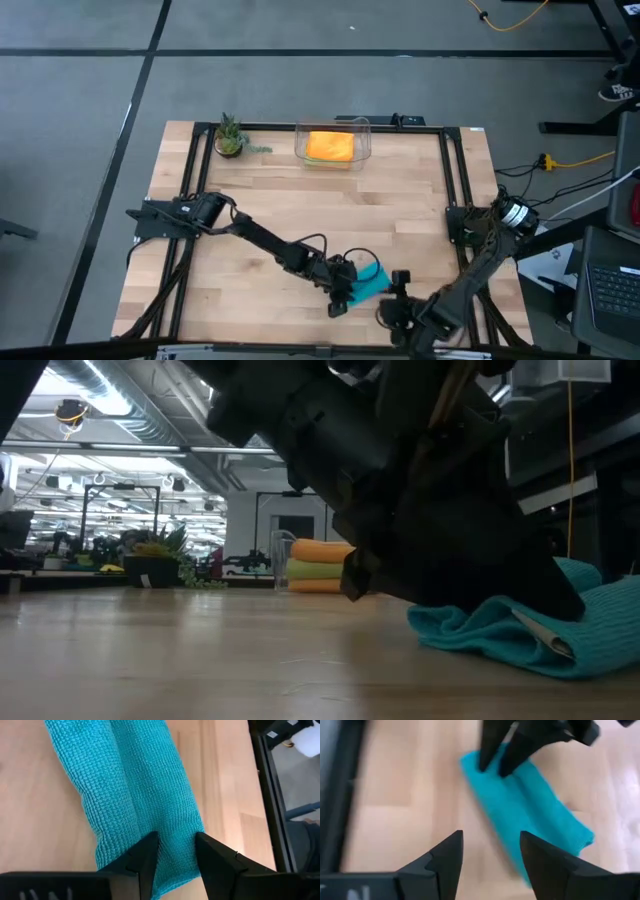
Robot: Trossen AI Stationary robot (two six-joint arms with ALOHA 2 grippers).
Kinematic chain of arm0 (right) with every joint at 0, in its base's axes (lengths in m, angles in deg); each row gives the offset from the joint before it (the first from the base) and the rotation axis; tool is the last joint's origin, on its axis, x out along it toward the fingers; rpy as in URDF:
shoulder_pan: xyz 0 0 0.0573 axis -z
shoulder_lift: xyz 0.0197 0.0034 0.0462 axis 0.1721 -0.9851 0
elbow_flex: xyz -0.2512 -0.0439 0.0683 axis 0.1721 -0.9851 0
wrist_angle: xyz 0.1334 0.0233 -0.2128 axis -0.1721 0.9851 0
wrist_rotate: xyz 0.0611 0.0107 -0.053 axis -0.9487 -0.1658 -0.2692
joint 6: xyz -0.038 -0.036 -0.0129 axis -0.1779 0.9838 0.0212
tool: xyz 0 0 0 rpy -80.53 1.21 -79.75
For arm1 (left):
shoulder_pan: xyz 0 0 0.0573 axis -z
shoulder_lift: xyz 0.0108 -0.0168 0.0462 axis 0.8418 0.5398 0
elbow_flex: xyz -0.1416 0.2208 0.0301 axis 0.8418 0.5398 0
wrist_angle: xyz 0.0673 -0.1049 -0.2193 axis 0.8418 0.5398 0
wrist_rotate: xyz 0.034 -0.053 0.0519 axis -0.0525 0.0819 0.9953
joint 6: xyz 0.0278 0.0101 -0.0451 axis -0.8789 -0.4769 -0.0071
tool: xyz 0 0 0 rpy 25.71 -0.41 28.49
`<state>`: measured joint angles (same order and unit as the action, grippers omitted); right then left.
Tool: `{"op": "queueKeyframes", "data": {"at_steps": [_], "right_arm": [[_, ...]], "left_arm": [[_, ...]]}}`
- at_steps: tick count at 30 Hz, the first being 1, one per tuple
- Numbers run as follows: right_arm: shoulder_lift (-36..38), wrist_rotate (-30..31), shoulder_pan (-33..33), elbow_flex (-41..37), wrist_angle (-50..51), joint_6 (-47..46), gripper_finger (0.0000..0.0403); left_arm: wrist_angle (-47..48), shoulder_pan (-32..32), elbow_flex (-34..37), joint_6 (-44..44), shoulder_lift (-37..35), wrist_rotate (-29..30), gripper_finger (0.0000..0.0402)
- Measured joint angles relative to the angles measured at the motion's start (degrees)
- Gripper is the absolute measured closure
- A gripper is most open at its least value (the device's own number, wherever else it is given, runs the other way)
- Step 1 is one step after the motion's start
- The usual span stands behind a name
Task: Fold microfiber towels
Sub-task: Put the folded blue microfiber cloth into the transparent bin
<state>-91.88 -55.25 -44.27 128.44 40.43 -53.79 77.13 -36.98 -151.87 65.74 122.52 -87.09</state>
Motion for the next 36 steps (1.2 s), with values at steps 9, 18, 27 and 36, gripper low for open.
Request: {"op": "queueKeyframes", "data": {"at_steps": [9, 18, 27, 36], "right_arm": [[0.00, 0.16, 5.43, -8.37, -9.60, 9.89, 0.0109], [0.04, -0.11, 8.80, -13.80, -15.70, 23.02, 0.0094], [0.42, -5.62, 13.56, -15.96, -20.13, 36.17, 0.0097], [0.55, -19.13, 19.83, -15.90, -20.57, 38.83, 0.0112]], "left_arm": [[-0.04, -2.25, 0.00, -0.07, 0.00, -1.41, 0.0270], [-0.07, -3.09, 0.00, -0.11, 0.00, -3.18, 0.0270], [-0.11, -3.20, 0.00, -0.24, 0.00, -5.48, 0.0270], [-0.11, -3.16, 0.00, -0.50, 0.00, -5.57, 0.0270]]}}
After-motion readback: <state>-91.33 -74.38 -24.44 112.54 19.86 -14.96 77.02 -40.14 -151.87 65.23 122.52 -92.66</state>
